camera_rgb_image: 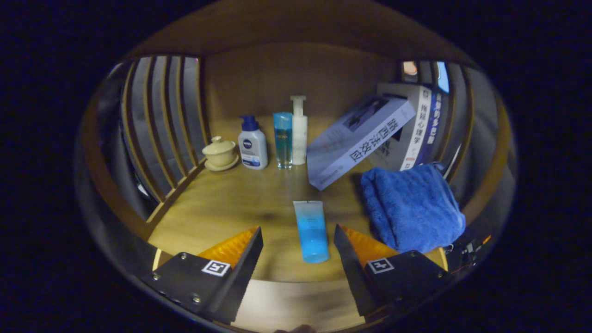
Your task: Pull open the drawer, take out the items inside it, and place them on the countertop above the cabinet.
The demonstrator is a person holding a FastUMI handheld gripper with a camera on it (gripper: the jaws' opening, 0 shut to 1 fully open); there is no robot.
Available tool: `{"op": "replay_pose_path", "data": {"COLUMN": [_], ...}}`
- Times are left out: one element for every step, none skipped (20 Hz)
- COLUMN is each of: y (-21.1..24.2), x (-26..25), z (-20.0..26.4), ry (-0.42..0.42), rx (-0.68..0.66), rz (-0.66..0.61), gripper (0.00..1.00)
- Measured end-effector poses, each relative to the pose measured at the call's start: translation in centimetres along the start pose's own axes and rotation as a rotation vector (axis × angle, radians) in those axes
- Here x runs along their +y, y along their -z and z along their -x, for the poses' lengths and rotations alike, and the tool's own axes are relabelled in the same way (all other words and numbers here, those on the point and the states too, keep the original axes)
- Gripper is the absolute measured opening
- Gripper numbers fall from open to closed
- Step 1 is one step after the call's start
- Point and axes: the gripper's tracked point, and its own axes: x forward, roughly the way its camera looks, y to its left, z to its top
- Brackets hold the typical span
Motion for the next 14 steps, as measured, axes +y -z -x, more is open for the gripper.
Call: {"op": "replay_pose_path", "data": {"y": [0.0, 0.1, 0.4, 1.1, 1.9, 3.0, 3.7, 5.0, 6.4, 8.0, 9.6, 11.0, 12.6, 14.0], "x": [-0.1, -0.1, 0.0, -0.1, -0.1, 0.0, 0.7, 1.1, 1.2, 1.2, 1.1, 1.0, 0.8, 0.6], "z": [1.4, 2.9, 4.4, 5.7, 7.0, 8.3, 10.0, 11.1, 12.2, 13.1, 14.1, 15.2, 16.3, 17.3], "ry": [0.018, 0.029, 0.039, 0.052, 0.062, 0.067, 0.065, 0.057, 0.055, 0.053, 0.051, 0.056, 0.058, 0.058], "rx": [-0.025, -0.048, -0.069, -0.081, -0.088, -0.097, -0.105, -0.111, -0.111, -0.105, -0.095, -0.089, -0.083, -0.076], "rz": [-0.002, -0.008, -0.013, -0.017, -0.022, -0.028, -0.037, -0.042, -0.048, -0.054, -0.057, -0.065, -0.087, -0.110], "gripper": [0.93, 0.93, 0.92, 0.92, 0.92, 0.92, 0.92, 0.92, 0.92, 0.92, 0.92, 0.92, 0.92, 0.92]}}
